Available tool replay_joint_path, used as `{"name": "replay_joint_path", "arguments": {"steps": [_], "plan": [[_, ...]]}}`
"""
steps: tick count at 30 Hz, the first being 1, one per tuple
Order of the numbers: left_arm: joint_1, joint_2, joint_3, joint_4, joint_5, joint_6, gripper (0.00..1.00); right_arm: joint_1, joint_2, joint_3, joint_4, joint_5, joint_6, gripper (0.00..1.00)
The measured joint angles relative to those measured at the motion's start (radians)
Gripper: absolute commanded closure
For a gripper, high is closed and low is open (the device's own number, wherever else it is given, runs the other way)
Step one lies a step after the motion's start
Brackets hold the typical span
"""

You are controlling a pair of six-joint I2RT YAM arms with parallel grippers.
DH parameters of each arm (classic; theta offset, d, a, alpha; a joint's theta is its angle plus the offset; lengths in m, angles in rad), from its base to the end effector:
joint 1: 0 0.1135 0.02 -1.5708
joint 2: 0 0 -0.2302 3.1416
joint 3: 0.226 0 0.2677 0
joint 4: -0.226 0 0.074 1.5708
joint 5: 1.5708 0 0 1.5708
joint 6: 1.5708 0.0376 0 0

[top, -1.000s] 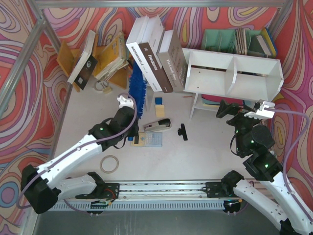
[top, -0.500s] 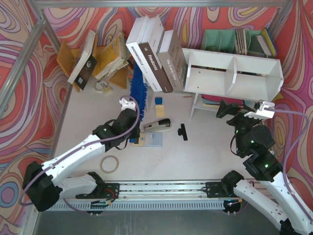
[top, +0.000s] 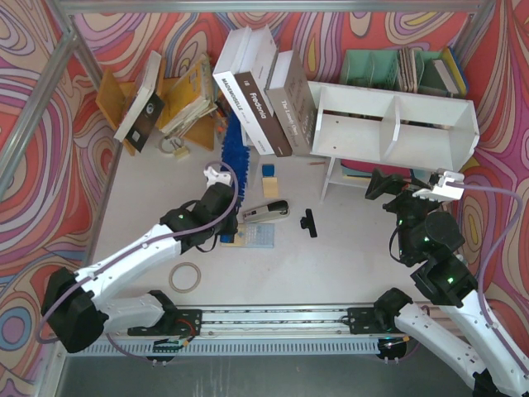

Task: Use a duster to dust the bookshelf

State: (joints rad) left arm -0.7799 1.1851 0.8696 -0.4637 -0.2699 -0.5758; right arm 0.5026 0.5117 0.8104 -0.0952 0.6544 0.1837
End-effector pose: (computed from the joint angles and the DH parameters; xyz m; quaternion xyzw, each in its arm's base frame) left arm 0.2050 -0.1887 0.2254 0.0415 0.9148 -0.1429 0.3754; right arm 0.1448 0.0535 0.3813 0.1510 0.6301 0.0558 0.7596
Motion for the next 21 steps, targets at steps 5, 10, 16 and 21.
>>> {"name": "replay_joint_path", "arguments": {"steps": [5, 10, 16, 21], "plan": [[0.000, -0.043, 0.067, -0.002, -0.016, 0.020, 1.00, 0.000, 0.000, 0.000, 0.000, 0.000, 0.000, 0.01], [0.000, -0.048, 0.061, 0.027, -0.014, 0.023, 1.00, 0.000, 0.000, 0.000, 0.000, 0.000, 0.000, 0.01], [0.000, -0.007, -0.029, 0.074, 0.015, -0.005, 1.00, 0.000, 0.000, 0.000, 0.000, 0.000, 0.000, 0.01], [0.002, 0.048, -0.073, 0.069, 0.046, -0.013, 1.00, 0.000, 0.000, 0.000, 0.000, 0.000, 0.000, 0.01]]}}
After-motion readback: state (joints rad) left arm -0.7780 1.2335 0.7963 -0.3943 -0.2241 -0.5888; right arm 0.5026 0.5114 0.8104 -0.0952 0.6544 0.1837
